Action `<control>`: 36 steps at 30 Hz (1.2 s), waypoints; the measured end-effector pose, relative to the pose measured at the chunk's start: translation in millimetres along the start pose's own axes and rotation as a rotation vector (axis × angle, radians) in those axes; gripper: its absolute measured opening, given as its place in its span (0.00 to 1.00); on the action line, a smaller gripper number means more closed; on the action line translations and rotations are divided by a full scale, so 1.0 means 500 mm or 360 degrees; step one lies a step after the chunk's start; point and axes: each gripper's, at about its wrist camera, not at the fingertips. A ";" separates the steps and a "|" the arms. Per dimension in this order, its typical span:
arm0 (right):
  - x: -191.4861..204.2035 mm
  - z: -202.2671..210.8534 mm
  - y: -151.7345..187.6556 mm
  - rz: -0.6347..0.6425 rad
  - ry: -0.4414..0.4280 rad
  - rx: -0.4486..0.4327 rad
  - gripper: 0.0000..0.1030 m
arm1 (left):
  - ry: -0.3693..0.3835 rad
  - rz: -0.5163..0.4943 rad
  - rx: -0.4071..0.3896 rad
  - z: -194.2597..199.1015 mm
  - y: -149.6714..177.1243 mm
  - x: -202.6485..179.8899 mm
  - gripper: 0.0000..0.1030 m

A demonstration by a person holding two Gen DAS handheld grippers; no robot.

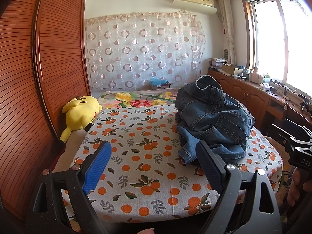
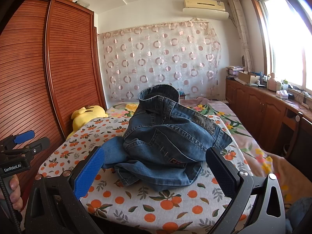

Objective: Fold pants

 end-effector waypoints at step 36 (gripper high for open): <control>0.000 0.000 0.000 -0.0008 -0.0001 0.0002 1.00 | -0.0001 -0.0007 0.0008 -0.004 0.015 0.000 0.86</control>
Point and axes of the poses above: each gripper's, at about its wrist camera, not at the fingertips, and z roughly against the way its jaws point, x to its left, y to its underside, and after that the axes turned 7 degrees about z, right-handed
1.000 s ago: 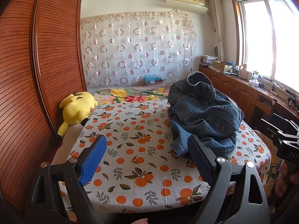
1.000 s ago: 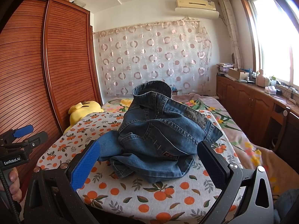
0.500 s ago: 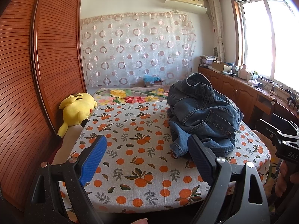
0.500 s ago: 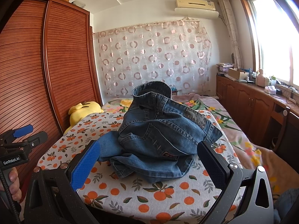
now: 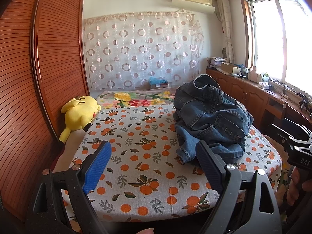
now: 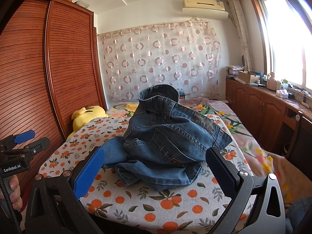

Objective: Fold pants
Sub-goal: 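Reach the right gripper to the jeans waistband and close on it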

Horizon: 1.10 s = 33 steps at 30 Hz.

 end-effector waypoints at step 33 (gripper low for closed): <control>-0.115 -0.181 -0.046 0.0011 0.0035 0.0260 0.97 | 0.0196 -0.0200 0.0255 -0.208 -0.008 -0.039 0.86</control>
Point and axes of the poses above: each gripper's, at about its wrist camera, not at the fingertips, and z roughly against the way its jaws point, x to its left, y to its underside, and after that the axes turned 7 degrees about z, right-handed
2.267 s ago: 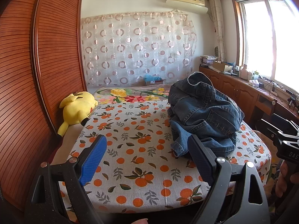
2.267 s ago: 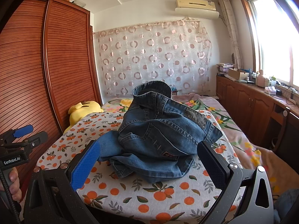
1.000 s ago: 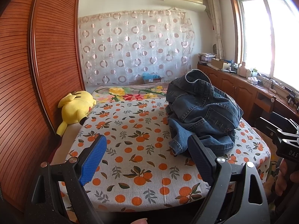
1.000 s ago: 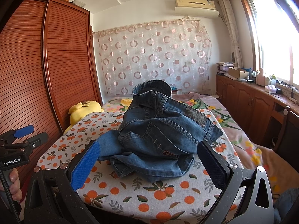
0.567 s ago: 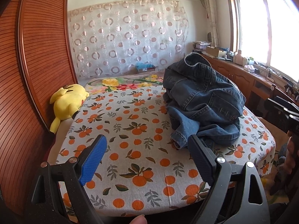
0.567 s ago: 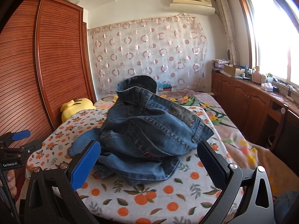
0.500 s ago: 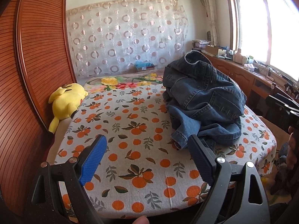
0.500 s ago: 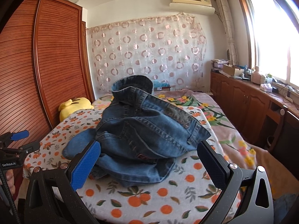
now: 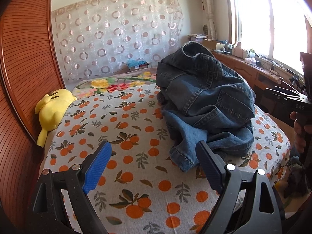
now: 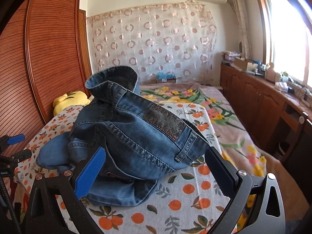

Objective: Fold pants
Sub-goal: 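Reach the right gripper to the jeans waistband and close on it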

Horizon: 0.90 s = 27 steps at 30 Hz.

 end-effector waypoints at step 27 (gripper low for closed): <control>0.164 0.133 -0.060 0.0032 -0.0672 -0.0055 0.24 | 0.0032 0.0089 -0.0037 0.001 -0.054 0.045 0.86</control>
Point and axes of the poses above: each gripper's, at about its wrist camera, not at the fingertips, and z roughly against the way its jaws point, x to its left, y to its underside, and after that the axes turned 7 degrees about z, right-handed
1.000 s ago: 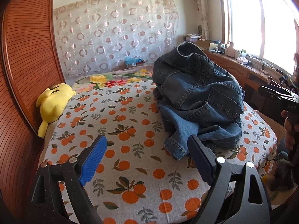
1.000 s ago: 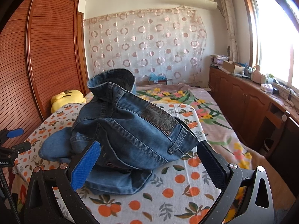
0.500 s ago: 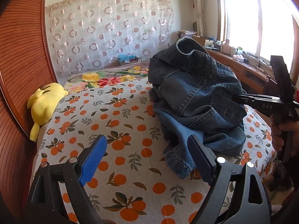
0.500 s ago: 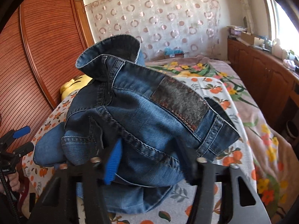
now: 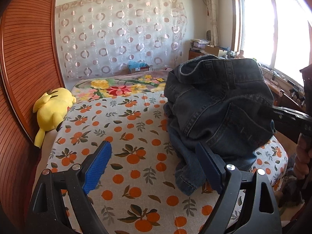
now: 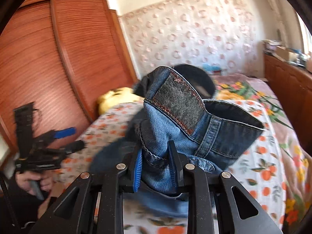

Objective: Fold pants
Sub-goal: 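Reach the right gripper to the jeans waistband and close on it, then lift the jeans with the right gripper while the left gripper grasps the waistband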

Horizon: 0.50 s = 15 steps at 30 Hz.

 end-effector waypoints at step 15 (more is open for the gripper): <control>0.066 -0.007 0.046 0.0099 0.0053 0.0166 0.41 | 0.0024 0.0017 0.0004 0.006 -0.001 0.011 0.86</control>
Point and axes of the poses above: each gripper's, at about its wrist camera, not at the fingertips, and z roughly against the way its jaws point, x to its left, y to its underside, and after that the axes turned 7 degrees about z, right-handed
